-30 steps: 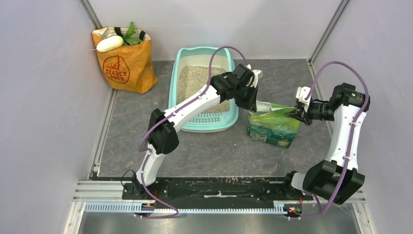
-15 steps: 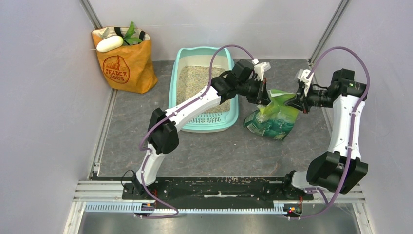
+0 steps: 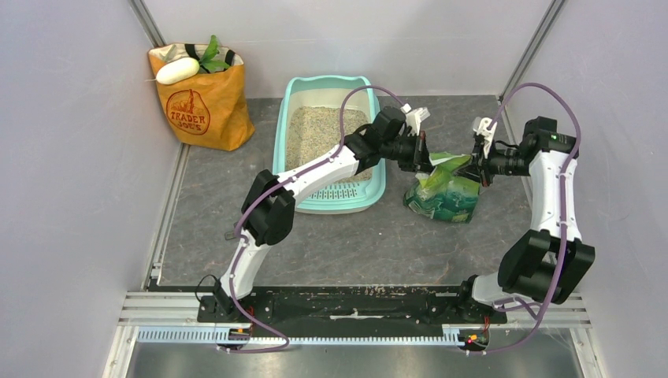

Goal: Fill the litter box with clean litter

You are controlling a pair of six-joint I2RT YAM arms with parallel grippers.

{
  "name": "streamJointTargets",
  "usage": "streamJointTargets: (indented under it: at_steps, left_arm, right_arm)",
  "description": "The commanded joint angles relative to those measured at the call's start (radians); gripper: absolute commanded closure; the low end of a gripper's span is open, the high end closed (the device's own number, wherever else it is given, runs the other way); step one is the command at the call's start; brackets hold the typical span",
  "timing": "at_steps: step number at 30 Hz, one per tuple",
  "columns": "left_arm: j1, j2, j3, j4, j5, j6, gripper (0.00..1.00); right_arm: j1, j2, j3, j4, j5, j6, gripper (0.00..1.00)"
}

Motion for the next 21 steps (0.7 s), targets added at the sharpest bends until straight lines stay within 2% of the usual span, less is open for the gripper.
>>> streamJointTargets:
  at_steps: [1, 4, 5, 7, 8, 12, 15, 18, 21]
  left_arm:
    - [-0.009, -0.04, -0.005, 0.07, 0.044, -0.039, 0.98]
    - [-0.007, -0.066, -0.03, 0.07, 0.051, 0.004, 0.98]
    - [-0.007, -0.072, -0.024, 0.062, 0.04, 0.027, 0.95]
    - [-0.005, -0.078, 0.008, 0.021, 0.008, 0.061, 0.75]
    - [-0.004, -0.084, 0.012, 0.012, 0.006, 0.075, 0.71]
    - [-0.001, -0.121, -0.016, -0.011, -0.03, 0.11, 0.69]
    - [0.007, -0.112, -0.002, -0.103, -0.092, 0.09, 0.66]
    - [0.018, -0.112, -0.011, -0.178, -0.161, 0.066, 0.64]
    - [0.021, -0.124, -0.016, -0.241, -0.193, 0.071, 0.51]
  right_arm:
    - [-0.003, 0.019, 0.023, -0.188, -0.028, -0.168, 1.0]
    - [-0.021, 0.046, 0.089, -0.314, -0.024, -0.253, 1.0]
    - [-0.024, 0.055, 0.115, -0.35, -0.028, -0.267, 1.0]
    - [-0.029, 0.064, 0.155, -0.402, -0.034, -0.292, 1.0]
    - [-0.032, 0.063, 0.165, -0.415, -0.037, -0.303, 1.0]
    - [-0.035, 0.042, 0.16, -0.431, -0.037, -0.326, 1.0]
    - [-0.037, 0.035, 0.157, -0.436, -0.025, -0.329, 0.95]
    - [-0.04, 0.032, 0.155, -0.452, 0.0, -0.342, 0.94]
    - [-0.052, 0.019, 0.148, -0.453, 0.019, -0.349, 0.96]
